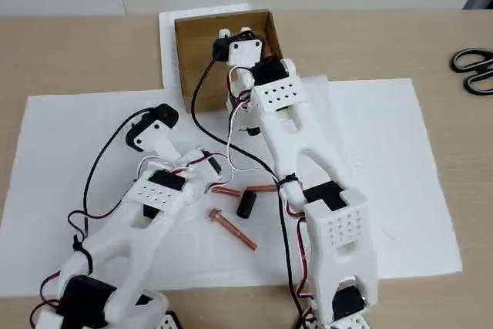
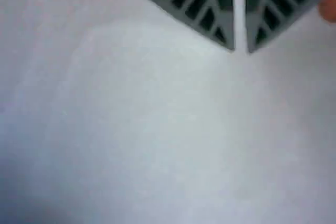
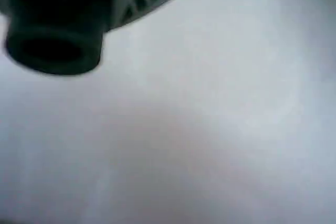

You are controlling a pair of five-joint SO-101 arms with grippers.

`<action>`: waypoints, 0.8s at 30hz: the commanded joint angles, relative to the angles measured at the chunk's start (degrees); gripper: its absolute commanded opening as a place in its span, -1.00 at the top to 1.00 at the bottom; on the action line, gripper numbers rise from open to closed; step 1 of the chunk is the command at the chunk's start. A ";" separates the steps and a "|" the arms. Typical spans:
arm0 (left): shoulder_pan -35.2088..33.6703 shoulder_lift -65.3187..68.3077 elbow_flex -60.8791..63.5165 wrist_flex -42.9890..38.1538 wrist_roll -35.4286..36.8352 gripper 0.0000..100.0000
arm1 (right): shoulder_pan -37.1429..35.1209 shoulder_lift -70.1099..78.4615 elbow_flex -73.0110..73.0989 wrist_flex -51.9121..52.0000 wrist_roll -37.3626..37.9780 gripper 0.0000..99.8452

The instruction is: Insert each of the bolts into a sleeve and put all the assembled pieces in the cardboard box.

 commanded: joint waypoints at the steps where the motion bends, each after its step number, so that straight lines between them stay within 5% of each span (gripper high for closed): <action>1: 0.09 -0.09 0.48 -0.79 0.44 0.99 | 0.84 -4.88 -1.23 0.31 0.44 0.99; 24: 0.09 -0.09 0.48 -0.79 0.44 0.99 | 0.40 -4.97 -1.49 -0.31 0.53 0.99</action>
